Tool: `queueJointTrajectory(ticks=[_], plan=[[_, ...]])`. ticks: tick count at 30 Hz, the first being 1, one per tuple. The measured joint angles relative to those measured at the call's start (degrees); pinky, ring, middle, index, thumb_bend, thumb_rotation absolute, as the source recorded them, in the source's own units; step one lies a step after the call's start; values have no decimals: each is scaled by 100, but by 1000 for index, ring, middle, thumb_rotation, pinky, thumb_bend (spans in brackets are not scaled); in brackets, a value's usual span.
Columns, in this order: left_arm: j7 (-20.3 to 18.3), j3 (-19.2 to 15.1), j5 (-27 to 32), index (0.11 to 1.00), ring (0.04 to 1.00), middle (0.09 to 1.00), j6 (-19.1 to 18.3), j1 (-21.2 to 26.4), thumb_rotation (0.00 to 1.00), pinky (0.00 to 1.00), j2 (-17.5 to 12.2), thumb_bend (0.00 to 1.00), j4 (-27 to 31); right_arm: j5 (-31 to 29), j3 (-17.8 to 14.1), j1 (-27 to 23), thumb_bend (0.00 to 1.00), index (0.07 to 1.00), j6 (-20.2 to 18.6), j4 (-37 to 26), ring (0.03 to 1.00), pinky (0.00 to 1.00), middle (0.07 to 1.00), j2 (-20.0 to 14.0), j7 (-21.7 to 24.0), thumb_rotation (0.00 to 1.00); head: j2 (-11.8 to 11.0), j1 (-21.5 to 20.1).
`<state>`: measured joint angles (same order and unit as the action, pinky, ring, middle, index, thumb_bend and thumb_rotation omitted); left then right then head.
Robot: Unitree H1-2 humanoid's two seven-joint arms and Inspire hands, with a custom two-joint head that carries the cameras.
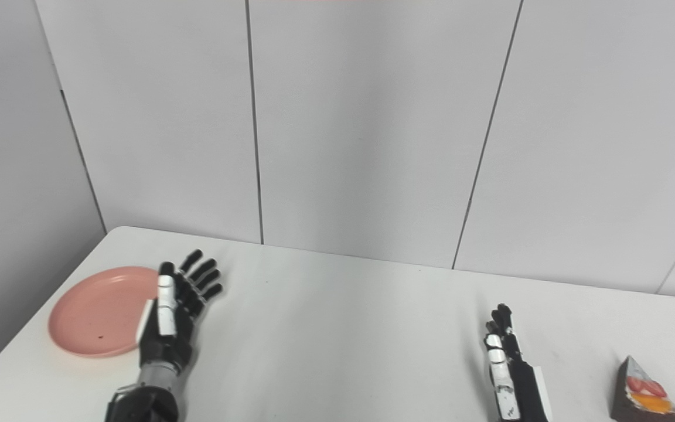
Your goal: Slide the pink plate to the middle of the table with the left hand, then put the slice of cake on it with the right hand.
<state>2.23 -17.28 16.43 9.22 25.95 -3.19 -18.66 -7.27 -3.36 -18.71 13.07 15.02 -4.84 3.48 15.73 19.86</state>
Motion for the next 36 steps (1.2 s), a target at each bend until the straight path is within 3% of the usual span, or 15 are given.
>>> queueJointTrajectory(ticks=[4, 18, 26, 30, 36], plan=[[163, -229, 197, 763, 768, 767, -26, 81, 1000, 766, -87, 721, 194, -15, 0, 34, 482, 1000, -92, -71, 1000, 1000, 1000, -5, 16, 911, 26, 44], [361, -358, 254, 775, 774, 777, -232, 111, 1000, 768, -504, 658, 580, -33, -9, 245, 431, 1000, -398, -359, 1000, 1000, 1000, -21, 25, 929, 97, 158], [364, -446, 239, 793, 788, 793, -204, 112, 1000, 793, -611, 713, 523, -26, -5, 250, 422, 1000, -442, -426, 1000, 1000, 1000, -4, 20, 940, 114, 202], [419, -523, -22, 804, 812, 807, -91, 109, 1000, 833, -861, 716, 296, -35, -11, 278, 404, 1000, -486, -472, 1000, 1000, 1000, -9, 22, 946, 123, 229], [436, -551, -377, 838, 869, 848, -90, 7, 1000, 932, -1465, 724, 76, -75, -14, 311, 384, 1000, -657, -598, 1000, 1000, 1000, -27, 35, 938, 141, 281]])
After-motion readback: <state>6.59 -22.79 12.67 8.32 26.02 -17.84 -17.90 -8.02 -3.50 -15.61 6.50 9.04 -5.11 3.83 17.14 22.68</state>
